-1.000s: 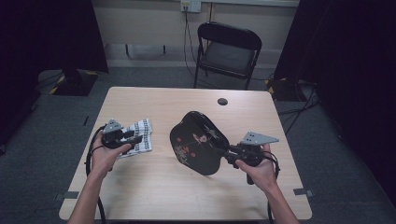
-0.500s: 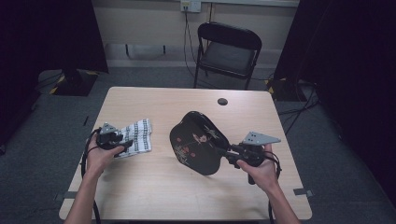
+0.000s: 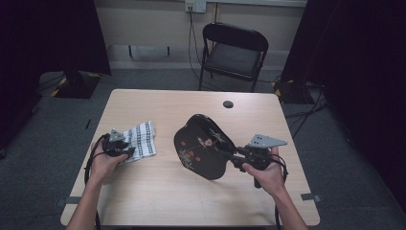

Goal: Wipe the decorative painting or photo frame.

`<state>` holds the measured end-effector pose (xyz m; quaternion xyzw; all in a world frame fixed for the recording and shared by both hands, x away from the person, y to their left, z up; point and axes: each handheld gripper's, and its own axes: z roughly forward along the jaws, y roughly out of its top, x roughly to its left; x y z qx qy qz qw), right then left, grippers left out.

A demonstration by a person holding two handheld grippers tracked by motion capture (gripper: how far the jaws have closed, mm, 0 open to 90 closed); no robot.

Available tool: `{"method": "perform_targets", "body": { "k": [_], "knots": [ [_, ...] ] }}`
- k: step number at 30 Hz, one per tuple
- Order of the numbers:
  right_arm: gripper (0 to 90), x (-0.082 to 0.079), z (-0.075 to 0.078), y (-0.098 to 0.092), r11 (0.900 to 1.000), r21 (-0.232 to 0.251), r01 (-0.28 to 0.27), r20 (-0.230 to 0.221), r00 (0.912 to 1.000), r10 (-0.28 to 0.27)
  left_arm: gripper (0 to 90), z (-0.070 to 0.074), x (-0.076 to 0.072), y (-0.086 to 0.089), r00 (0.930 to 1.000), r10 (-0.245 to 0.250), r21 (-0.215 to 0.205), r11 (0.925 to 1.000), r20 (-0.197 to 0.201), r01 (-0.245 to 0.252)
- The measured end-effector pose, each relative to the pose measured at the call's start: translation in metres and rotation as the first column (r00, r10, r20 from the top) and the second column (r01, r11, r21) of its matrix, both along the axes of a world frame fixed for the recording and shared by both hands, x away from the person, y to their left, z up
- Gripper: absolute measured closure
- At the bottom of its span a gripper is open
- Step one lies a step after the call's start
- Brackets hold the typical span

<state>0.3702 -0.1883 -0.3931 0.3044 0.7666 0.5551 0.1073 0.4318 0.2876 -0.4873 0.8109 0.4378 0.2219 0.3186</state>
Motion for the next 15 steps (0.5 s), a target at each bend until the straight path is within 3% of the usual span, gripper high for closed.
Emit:
{"method": "perform_targets", "body": {
  "k": [3, 4, 13, 14, 15],
  "knots": [
    [68.7, 0.000, 0.000, -0.001, 1.000, -0.003, -0.002, 0.003, 1.0000, 0.002, 68.9, -0.002, -0.002, -0.003, 0.9996, -0.020, -0.002, 0.9998, 0.019, 0.020],
    [69.2, 0.001, 0.001, -0.001, 1.000, -0.006, -0.003, 0.007, 1.0000, 0.003, 71.8, -0.004, -0.005, -0.004, 0.9997, -0.016, -0.066, 0.9977, 0.016, 0.017],
    [69.8, 0.000, 0.002, -0.002, 1.000, -0.004, 0.001, 0.012, 0.9999, -0.001, 78.2, -0.007, -0.025, -0.015, 0.9983, -0.048, -0.104, 0.9932, 0.031, 0.051],
    [69.8, 0.000, 0.002, -0.002, 1.000, -0.004, 0.000, 0.011, 0.9999, 0.000, 78.5, -0.006, -0.030, -0.017, 0.9980, -0.062, -0.129, 0.9896, 0.011, 0.063],
    [69.7, 0.000, 0.001, -0.002, 1.000, -0.004, -0.001, 0.008, 1.0000, 0.001, 78.5, -0.006, -0.030, -0.017, 0.9980, -0.062, -0.129, 0.9896, 0.011, 0.063]
  ]
}}
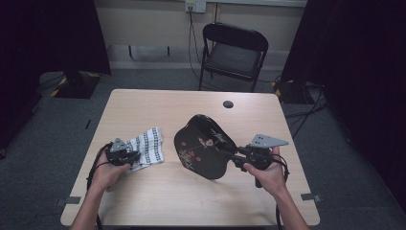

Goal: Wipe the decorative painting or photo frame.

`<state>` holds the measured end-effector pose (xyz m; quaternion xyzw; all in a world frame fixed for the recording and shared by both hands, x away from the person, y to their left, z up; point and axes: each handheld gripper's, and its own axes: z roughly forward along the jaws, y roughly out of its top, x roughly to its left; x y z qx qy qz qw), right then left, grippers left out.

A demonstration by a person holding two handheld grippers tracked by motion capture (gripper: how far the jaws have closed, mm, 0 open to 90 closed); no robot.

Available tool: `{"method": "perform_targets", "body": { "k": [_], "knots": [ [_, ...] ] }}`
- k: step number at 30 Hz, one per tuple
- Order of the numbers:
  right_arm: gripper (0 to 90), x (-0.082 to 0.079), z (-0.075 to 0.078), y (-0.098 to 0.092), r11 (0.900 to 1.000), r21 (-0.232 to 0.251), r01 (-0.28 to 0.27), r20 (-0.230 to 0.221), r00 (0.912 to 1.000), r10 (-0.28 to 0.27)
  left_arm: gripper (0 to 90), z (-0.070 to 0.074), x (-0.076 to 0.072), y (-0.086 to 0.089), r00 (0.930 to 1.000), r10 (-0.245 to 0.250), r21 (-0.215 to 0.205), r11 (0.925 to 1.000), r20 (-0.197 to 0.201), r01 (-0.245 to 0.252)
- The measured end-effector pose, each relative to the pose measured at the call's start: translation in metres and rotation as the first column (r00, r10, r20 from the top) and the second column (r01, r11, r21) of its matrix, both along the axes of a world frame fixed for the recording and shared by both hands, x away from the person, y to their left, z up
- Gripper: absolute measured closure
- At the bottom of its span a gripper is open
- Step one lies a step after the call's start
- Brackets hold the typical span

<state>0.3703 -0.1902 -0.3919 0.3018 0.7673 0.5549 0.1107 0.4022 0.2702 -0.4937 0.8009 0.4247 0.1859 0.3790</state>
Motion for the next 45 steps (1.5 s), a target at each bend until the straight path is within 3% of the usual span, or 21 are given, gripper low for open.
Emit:
{"method": "perform_targets", "body": {
  "k": [2, 5, 7, 8, 10, 12, 15, 17, 20, 21, 23, 25, 26, 27, 28, 29, 30, 31, 35, 42, 45],
  "knots": [
    [69.7, 0.001, -0.001, 0.001, 1.000, -0.002, -0.002, -0.003, 1.0000, 0.002, 76.7, 0.000, -0.007, -0.005, 0.9972, -0.046, -0.084, 0.9957, -0.060, 0.041],
    [69.6, 0.002, -0.001, 0.002, 1.000, 0.000, -0.003, -0.006, 1.0000, 0.003, 73.0, -0.001, -0.011, -0.006, 0.9965, -0.077, -0.069, 0.9948, -0.033, 0.075],
    [69.6, 0.003, -0.001, 0.004, 1.000, 0.003, -0.005, -0.008, 1.0000, 0.005, 71.4, 0.004, -0.009, -0.005, 0.9954, -0.081, -0.070, 0.9945, -0.051, 0.077],
    [69.6, 0.003, -0.001, 0.004, 1.000, 0.001, -0.005, -0.006, 1.0000, 0.005, 71.5, 0.007, -0.009, -0.004, 0.9961, -0.083, -0.038, 0.9959, -0.032, 0.082],
    [69.6, 0.003, -0.001, 0.005, 1.000, -0.003, -0.007, -0.005, 1.0000, 0.007, 69.0, 0.011, -0.009, -0.005, 0.9967, -0.076, -0.028, 0.9968, -0.027, 0.076],
    [69.5, 0.003, -0.001, 0.004, 1.000, -0.003, -0.009, -0.005, 0.9999, 0.009, 64.2, 0.019, -0.010, -0.008, 0.9975, -0.070, -0.033, 0.9970, 0.011, 0.070],
    [68.9, 0.003, -0.001, 0.003, 1.000, -0.002, -0.005, -0.008, 0.9999, 0.005, 55.5, 0.028, -0.009, -0.016, 0.9973, -0.068, -0.080, 0.9943, 0.026, 0.070],
    [68.8, 0.002, 0.000, 0.003, 1.000, 0.003, -0.004, -0.009, 1.0000, 0.004, 53.4, 0.030, -0.005, -0.020, 0.9975, -0.045, -0.075, 0.9960, 0.054, 0.049],
    [68.6, 0.002, 0.001, 0.002, 1.000, 0.004, 0.000, -0.005, 1.0000, 0.000, 50.1, 0.033, 0.006, -0.025, 0.9979, -0.045, -0.055, 0.9974, 0.047, 0.047],
    [68.5, 0.001, 0.002, 0.001, 1.000, 0.007, 0.000, -0.004, 1.0000, 0.000, 50.0, 0.031, 0.011, -0.027, 0.9972, -0.038, -0.066, 0.9969, 0.065, 0.042],
    [68.1, 0.002, 0.003, -0.001, 1.000, 0.010, 0.001, -0.002, 1.0000, -0.001, 50.0, 0.026, 0.019, -0.029, 0.9986, -0.026, -0.085, 0.9960, 0.046, 0.029],
    [68.0, 0.001, 0.003, -0.001, 1.000, 0.009, 0.002, -0.002, 1.0000, -0.002, 47.5, 0.020, 0.026, -0.030, 0.9994, -0.017, -0.045, 0.9988, 0.030, 0.018],
    [68.0, 0.001, 0.003, -0.001, 1.000, 0.010, 0.004, -0.004, 1.0000, -0.004, 47.2, 0.016, 0.029, -0.031, 0.9996, -0.028, -0.011, 0.9996, -0.008, 0.028],
    [68.0, 0.001, 0.003, -0.001, 1.000, 0.011, 0.003, -0.004, 1.0000, -0.003, 44.2, 0.016, 0.029, -0.031, 0.9996, -0.028, -0.011, 0.9996, -0.008, 0.028],
    [68.0, 0.001, 0.003, -0.001, 1.000, 0.011, 0.003, -0.004, 1.0000, -0.003, 44.2, 0.012, 0.030, -0.033, 0.9986, -0.029, -0.007, 0.9996, -0.043, 0.029],
    [68.1, 0.001, 0.002, -0.001, 1.000, 0.011, 0.004, -0.007, 1.0000, -0.004, 37.4, 0.008, 0.029, -0.037, 0.9972, -0.049, 0.011, 0.9987, -0.056, 0.050],
    [68.1, 0.001, 0.002, -0.001, 1.000, 0.011, 0.004, -0.007, 1.0000, -0.004, 35.7, 0.008, 0.029, -0.037, 0.9972, -0.049, 0.011, 0.9987, -0.056, 0.050],
    [68.1, 0.001, 0.002, -0.001, 1.000, 0.012, 0.004, -0.007, 1.0000, -0.004, 34.8, 0.006, 0.028, -0.040, 0.9970, -0.067, 0.065, 0.9955, -0.040, 0.069],
    [67.8, 0.000, 0.002, -0.002, 1.000, 0.011, 0.008, -0.007, 0.9999, -0.008, 25.4, 0.005, 0.026, -0.044, 0.9961, -0.062, 0.110, 0.9915, -0.062, 0.069],
    [67.3, 0.000, 0.003, -0.003, 1.000, 0.014, 0.008, -0.003, 1.0000, -0.007, 23.4, 0.002, 0.027, -0.047, 0.9965, -0.059, 0.094, 0.9935, -0.060, 0.064],
    [66.9, 0.000, 0.003, -0.004, 1.000, 0.015, 0.007, -0.004, 1.0000, -0.007, 33.0, 0.004, 0.024, -0.049, 0.9947, -0.092, 0.117, 0.9884, -0.045, 0.097]
  ]
}}
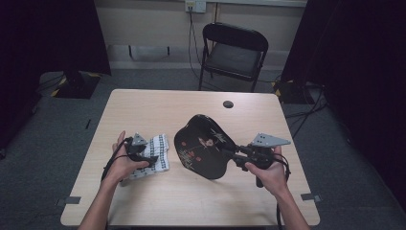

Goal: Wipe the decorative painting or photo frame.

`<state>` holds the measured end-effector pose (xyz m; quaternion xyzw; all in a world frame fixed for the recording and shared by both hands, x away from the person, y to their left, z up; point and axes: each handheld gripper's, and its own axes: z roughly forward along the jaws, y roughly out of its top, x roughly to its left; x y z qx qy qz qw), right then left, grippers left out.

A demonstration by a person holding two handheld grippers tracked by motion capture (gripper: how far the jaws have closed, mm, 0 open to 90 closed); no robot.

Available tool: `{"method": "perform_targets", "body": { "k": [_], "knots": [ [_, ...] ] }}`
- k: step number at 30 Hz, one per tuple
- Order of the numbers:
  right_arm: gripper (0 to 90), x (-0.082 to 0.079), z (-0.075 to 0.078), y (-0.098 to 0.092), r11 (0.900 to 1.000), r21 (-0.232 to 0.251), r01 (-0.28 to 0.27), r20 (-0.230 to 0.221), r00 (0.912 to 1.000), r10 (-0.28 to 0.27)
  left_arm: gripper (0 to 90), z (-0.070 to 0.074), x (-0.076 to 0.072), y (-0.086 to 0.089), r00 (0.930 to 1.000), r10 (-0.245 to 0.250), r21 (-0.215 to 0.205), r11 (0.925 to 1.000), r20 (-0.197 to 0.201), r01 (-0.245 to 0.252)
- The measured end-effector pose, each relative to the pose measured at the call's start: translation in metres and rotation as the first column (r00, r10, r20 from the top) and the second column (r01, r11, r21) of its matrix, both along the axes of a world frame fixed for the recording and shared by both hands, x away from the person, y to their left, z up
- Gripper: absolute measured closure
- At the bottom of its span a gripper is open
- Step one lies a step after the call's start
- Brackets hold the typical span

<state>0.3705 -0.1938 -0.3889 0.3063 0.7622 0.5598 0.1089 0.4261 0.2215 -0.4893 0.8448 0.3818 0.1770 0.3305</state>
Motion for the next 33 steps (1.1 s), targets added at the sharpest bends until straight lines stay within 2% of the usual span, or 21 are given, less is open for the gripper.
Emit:
{"method": "perform_targets", "body": {
  "k": [1, 6, 9, 10, 11, 14, 15, 19, 20, 21, 22, 23, 24, 25, 27, 28, 29, 31, 32, 33],
  "knots": [
    [67.0, 0.000, 0.000, 0.000, 1.000, -0.005, 0.000, 0.002, 1.0000, 0.000, 41.4, -0.001, -0.001, -0.001, 0.9999, -0.010, -0.031, 0.9995, 0.007, 0.010],
    [67.1, -0.002, 0.002, 0.000, 1.000, -0.006, 0.001, 0.007, 1.0000, -0.001, 46.8, -0.004, -0.004, 0.001, 0.9996, 0.009, -0.062, 0.9980, 0.027, -0.008],
    [67.1, -0.002, 0.003, -0.001, 1.000, -0.002, 0.006, 0.010, 0.9999, -0.006, 55.1, -0.005, -0.005, 0.003, 0.9992, 0.015, -0.066, 0.9977, 0.037, -0.012],
    [67.1, -0.002, 0.003, -0.002, 1.000, -0.003, 0.005, 0.011, 0.9999, -0.005, 62.8, -0.004, -0.006, 0.004, 0.9986, 0.029, -0.065, 0.9975, 0.044, -0.026],
    [67.1, -0.002, 0.003, -0.002, 1.000, -0.003, 0.005, 0.011, 0.9999, -0.005, 65.0, -0.004, -0.006, 0.004, 0.9986, 0.029, -0.065, 0.9975, 0.044, -0.026],
    [67.1, -0.002, 0.002, -0.002, 1.000, -0.006, 0.003, 0.010, 0.9999, -0.003, 69.0, -0.005, -0.005, 0.006, 0.9981, 0.038, -0.069, 0.9970, 0.049, -0.035],
    [67.2, -0.002, 0.002, -0.002, 1.000, -0.006, 0.003, 0.010, 0.9999, -0.003, 70.4, -0.005, -0.005, 0.007, 0.9983, 0.026, -0.070, 0.9973, 0.053, -0.022],
    [68.2, -0.002, 0.003, -0.002, 1.000, -0.010, -0.006, 0.007, 1.0000, 0.006, 73.5, -0.002, -0.006, 0.008, 0.9994, 0.014, -0.082, 0.9966, 0.032, -0.011],
    [68.4, -0.002, 0.003, -0.002, 1.000, -0.010, -0.010, 0.006, 0.9999, 0.010, 74.6, 0.000, -0.007, 0.009, 0.9997, 0.018, -0.123, 0.9923, 0.018, -0.015],
    [68.4, -0.002, 0.003, -0.002, 1.000, -0.010, -0.010, 0.006, 0.9999, 0.010, 75.0, 0.000, -0.007, 0.009, 0.9997, 0.018, -0.123, 0.9923, 0.018, -0.015],
    [68.5, -0.003, 0.004, -0.001, 1.000, -0.009, -0.014, 0.008, 0.9999, 0.014, 75.3, 0.004, -0.008, 0.010, 0.9990, 0.024, -0.154, 0.9879, 0.037, -0.018],
    [68.5, -0.003, 0.004, -0.001, 1.000, -0.011, -0.015, 0.008, 0.9999, 0.015, 75.5, 0.006, -0.008, 0.010, 0.9991, 0.024, -0.178, 0.9838, 0.036, -0.017],
    [68.5, -0.003, 0.004, -0.001, 1.000, -0.011, -0.015, 0.008, 0.9999, 0.015, 75.7, 0.006, -0.008, 0.010, 0.9991, 0.024, -0.178, 0.9838, 0.036, -0.017],
    [68.9, -0.003, 0.003, 0.000, 1.000, -0.013, -0.018, 0.009, 0.9998, 0.018, 76.0, 0.010, -0.009, 0.012, 0.9986, 0.030, -0.204, 0.9787, 0.044, -0.020],
    [69.5, -0.003, 0.003, 0.000, 1.000, -0.015, -0.019, 0.005, 0.9998, 0.019, 76.4, 0.014, -0.009, 0.012, 0.9986, 0.028, -0.199, 0.9798, 0.044, -0.019],
    [71.4, -0.003, 0.002, 0.001, 0.999, -0.023, -0.032, -0.002, 0.9995, 0.032, 77.5, 0.023, -0.011, 0.014, 0.9969, 0.039, -0.217, 0.9759, 0.069, -0.023],
    [71.5, -0.003, 0.002, 0.002, 0.999, -0.031, -0.039, -0.002, 0.9993, 0.039, 77.9, 0.023, -0.011, 0.014, 0.9969, 0.039, -0.217, 0.9759, 0.069, -0.023],
    [72.1, -0.003, 0.001, 0.002, 0.999, -0.032, -0.043, -0.004, 0.9991, 0.043, 78.2, 0.031, -0.014, 0.016, 0.9938, 0.054, -0.247, 0.9686, 0.097, -0.029],
    [72.1, -0.003, 0.001, 0.002, 0.999, -0.032, -0.043, -0.004, 0.9991, 0.043, 78.4, 0.031, -0.014, 0.016, 0.9938, 0.054, -0.247, 0.9686, 0.097, -0.029],
    [72.1, -0.003, 0.001, 0.002, 0.999, -0.030, -0.044, -0.006, 0.9990, 0.044, 78.4, 0.034, -0.015, 0.018, 0.9928, 0.060, -0.264, 0.9639, 0.104, -0.031]
  ]
}}
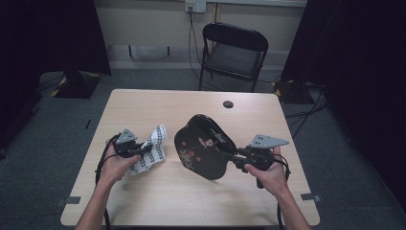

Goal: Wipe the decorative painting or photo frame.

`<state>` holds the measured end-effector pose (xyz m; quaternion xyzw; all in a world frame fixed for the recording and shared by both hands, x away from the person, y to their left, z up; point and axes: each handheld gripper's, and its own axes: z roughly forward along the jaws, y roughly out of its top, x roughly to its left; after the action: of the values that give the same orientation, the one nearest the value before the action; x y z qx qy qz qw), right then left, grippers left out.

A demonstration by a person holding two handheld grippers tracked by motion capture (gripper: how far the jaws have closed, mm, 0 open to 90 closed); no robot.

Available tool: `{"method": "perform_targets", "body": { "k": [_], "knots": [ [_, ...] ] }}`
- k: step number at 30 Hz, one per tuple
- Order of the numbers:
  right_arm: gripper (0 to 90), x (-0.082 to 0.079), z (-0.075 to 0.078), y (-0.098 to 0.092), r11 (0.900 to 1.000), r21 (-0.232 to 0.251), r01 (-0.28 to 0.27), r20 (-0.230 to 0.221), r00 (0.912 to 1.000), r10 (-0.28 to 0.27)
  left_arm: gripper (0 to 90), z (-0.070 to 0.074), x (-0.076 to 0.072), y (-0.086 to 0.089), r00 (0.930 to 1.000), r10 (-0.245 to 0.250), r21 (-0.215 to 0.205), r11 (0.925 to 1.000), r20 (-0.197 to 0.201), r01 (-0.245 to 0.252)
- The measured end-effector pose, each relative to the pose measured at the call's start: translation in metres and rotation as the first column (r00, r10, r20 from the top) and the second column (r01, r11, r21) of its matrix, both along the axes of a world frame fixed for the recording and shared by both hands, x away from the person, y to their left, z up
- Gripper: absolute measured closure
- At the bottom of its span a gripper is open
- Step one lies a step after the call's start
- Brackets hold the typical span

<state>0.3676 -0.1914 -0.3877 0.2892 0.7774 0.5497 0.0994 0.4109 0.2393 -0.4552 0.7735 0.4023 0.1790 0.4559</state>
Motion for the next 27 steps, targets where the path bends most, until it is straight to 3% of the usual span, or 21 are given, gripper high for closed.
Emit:
{"method": "perform_targets", "body": {
  "k": [4, 6, 7, 13, 17, 27],
  "knots": [
    [72.8, 0.000, 0.001, 0.000, 1.000, 0.012, 0.006, 0.001, 1.0000, -0.006, 78.4, 0.006, -0.003, 0.004, 1.0000, 0.001, -0.022, 0.9998, 0.010, -0.001],
    [72.9, 0.000, 0.001, 0.000, 1.000, 0.015, 0.006, -0.002, 1.0000, -0.006, 78.4, 0.011, -0.004, 0.005, 0.9998, 0.000, -0.054, 0.9986, 0.018, 0.001],
    [72.8, 0.001, -0.001, 0.002, 1.000, 0.028, 0.013, -0.007, 0.9999, -0.012, 78.3, 0.015, -0.005, 0.004, 0.9992, 0.007, -0.052, 0.9986, 0.038, -0.005],
    [77.4, 0.005, -0.007, 0.010, 0.999, 0.030, 0.014, -0.018, 0.9997, -0.013, 78.2, 0.022, -0.007, 0.002, 0.9983, -0.004, -0.059, 0.9982, 0.058, 0.007],
    [80.6, 0.004, -0.007, 0.010, 0.999, 0.046, -0.004, -0.039, 0.9992, 0.006, 78.0, 0.026, -0.008, 0.001, 0.9982, -0.003, -0.130, 0.9915, 0.060, 0.011],
    [81.0, -0.002, -0.007, 0.014, 0.999, 0.039, -0.026, -0.030, 0.9992, 0.027, 77.9, 0.043, -0.014, -0.003, 0.9952, 0.000, -0.165, 0.9861, 0.098, 0.017]
  ]
}}
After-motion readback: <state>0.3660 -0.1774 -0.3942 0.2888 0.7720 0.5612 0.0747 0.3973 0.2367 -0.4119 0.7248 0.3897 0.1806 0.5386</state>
